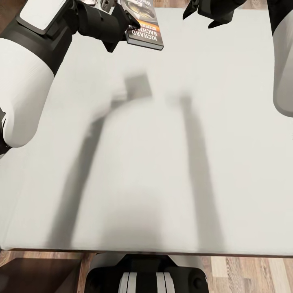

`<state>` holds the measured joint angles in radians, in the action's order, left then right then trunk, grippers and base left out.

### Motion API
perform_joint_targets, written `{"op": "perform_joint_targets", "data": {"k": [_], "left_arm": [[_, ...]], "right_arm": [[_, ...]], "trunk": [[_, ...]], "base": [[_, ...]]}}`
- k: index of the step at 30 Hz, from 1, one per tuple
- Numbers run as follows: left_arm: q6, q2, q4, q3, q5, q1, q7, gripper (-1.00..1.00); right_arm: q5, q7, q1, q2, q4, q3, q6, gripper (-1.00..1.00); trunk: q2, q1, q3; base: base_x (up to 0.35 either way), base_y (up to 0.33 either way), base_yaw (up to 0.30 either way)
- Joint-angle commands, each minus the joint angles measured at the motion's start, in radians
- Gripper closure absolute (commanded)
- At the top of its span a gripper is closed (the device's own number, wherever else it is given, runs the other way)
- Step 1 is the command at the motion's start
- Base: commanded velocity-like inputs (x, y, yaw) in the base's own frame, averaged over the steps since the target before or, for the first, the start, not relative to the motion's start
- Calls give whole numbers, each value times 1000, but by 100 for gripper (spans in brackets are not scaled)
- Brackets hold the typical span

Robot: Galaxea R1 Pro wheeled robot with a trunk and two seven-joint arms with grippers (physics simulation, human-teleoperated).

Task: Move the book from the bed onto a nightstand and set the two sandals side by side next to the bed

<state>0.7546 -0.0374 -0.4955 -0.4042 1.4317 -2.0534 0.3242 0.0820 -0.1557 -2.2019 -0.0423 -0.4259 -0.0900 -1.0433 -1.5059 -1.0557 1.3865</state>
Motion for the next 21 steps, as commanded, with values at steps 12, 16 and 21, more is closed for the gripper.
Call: {"op": "perform_joint_targets", "data": {"k": [12,16,21], "left_arm": [[0,1,-14,-1,11,-1,9,100],[0,1,-21,0,11,0,9,100],[0,1,-26,0,12,0,9,100]], "right_arm": [[4,4,-1,-1,-1,-5,-4,-100],[4,4,-1,-1,-1,-6,-4,-100],[4,3,-1,-1,-1,-6,-4,-100]], "trunk": [[0,0,-20],[0,0,-26],[0,0,-34]], "base": [[0,0,0],[0,0,0],[0,0,0]]}}
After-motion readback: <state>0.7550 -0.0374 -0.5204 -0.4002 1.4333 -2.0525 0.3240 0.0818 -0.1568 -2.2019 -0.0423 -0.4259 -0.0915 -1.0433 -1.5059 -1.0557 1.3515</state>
